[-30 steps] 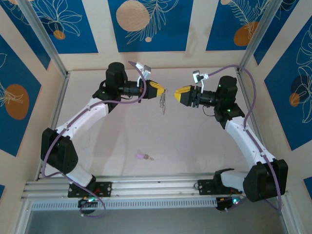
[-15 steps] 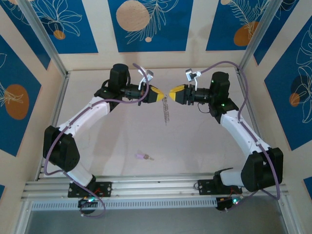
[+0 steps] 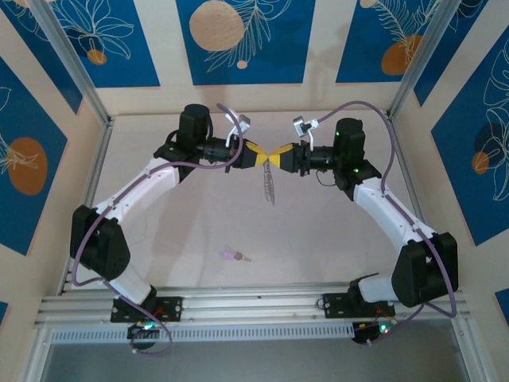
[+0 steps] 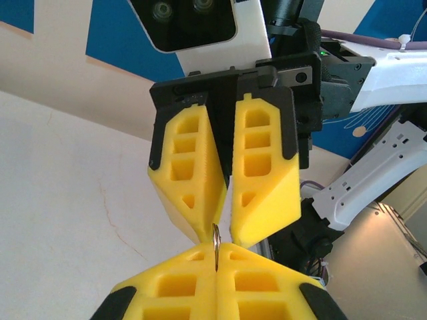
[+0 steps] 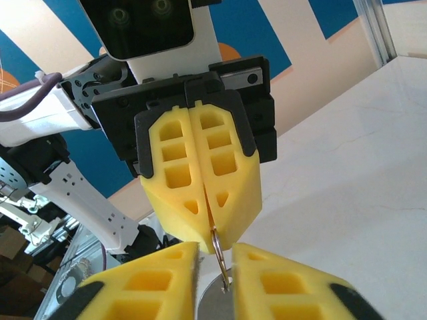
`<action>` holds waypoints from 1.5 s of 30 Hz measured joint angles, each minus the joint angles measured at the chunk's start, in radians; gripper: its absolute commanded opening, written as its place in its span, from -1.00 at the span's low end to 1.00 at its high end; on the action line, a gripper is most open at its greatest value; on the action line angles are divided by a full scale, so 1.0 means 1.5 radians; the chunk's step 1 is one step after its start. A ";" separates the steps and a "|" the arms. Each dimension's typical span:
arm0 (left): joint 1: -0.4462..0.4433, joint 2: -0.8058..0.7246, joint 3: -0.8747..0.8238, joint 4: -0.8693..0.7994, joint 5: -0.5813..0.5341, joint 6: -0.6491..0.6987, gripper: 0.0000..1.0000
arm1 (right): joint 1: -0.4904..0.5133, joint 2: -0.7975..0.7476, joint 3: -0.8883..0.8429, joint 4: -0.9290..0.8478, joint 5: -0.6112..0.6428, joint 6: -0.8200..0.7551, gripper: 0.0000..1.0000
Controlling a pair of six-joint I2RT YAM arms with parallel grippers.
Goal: Put the keys on the keyring
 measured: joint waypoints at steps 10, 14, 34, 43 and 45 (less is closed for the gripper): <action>-0.001 -0.007 -0.021 0.049 -0.033 -0.018 -0.37 | -0.002 0.004 0.001 0.011 0.010 -0.001 -1.00; 0.000 -0.052 -0.107 0.160 -0.100 -0.077 -0.08 | -0.013 0.003 -0.013 0.054 0.025 0.027 -1.00; 0.000 -0.040 -0.246 0.630 -0.231 -0.416 -0.05 | -0.026 -0.050 -0.105 0.292 0.129 0.195 -1.00; -0.016 -0.016 -0.246 0.686 -0.228 -0.459 -0.06 | -0.004 -0.048 -0.111 0.353 0.151 0.241 -1.00; -0.019 -0.010 -0.246 0.696 -0.228 -0.468 -0.07 | 0.002 -0.046 -0.111 0.361 0.155 0.243 -1.00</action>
